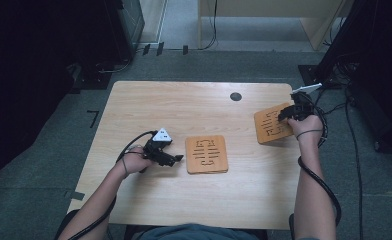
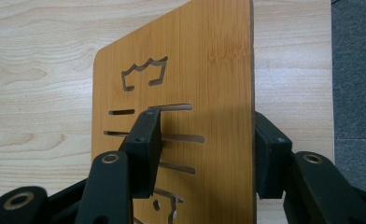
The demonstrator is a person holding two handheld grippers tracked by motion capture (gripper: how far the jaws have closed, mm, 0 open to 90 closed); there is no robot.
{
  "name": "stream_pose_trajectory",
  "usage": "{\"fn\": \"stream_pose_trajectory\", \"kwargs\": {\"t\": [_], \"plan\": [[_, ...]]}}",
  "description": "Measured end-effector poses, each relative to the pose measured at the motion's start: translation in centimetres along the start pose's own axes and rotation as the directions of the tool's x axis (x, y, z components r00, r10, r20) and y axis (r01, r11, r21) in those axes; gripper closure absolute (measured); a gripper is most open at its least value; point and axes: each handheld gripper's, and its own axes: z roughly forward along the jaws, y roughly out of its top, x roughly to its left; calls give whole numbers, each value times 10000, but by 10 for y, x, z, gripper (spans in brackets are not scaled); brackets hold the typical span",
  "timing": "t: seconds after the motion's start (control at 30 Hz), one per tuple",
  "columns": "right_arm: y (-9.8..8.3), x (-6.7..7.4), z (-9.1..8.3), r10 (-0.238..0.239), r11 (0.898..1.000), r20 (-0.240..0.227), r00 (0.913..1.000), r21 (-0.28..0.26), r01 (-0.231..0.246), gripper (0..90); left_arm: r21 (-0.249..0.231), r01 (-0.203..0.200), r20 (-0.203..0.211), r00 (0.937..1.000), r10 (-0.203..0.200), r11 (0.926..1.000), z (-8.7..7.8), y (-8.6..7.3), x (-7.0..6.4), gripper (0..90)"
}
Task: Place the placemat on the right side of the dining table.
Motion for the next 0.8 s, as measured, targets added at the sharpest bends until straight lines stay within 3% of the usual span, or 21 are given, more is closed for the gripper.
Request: {"fn": "stream_pose_trajectory", "kwargs": {"t": [0.8], "plan": [[-3,-3,18,-120,9999,-142,9998,47,120,394,-21,-30,23,10000,30,10000,0,0,0,155]]}}
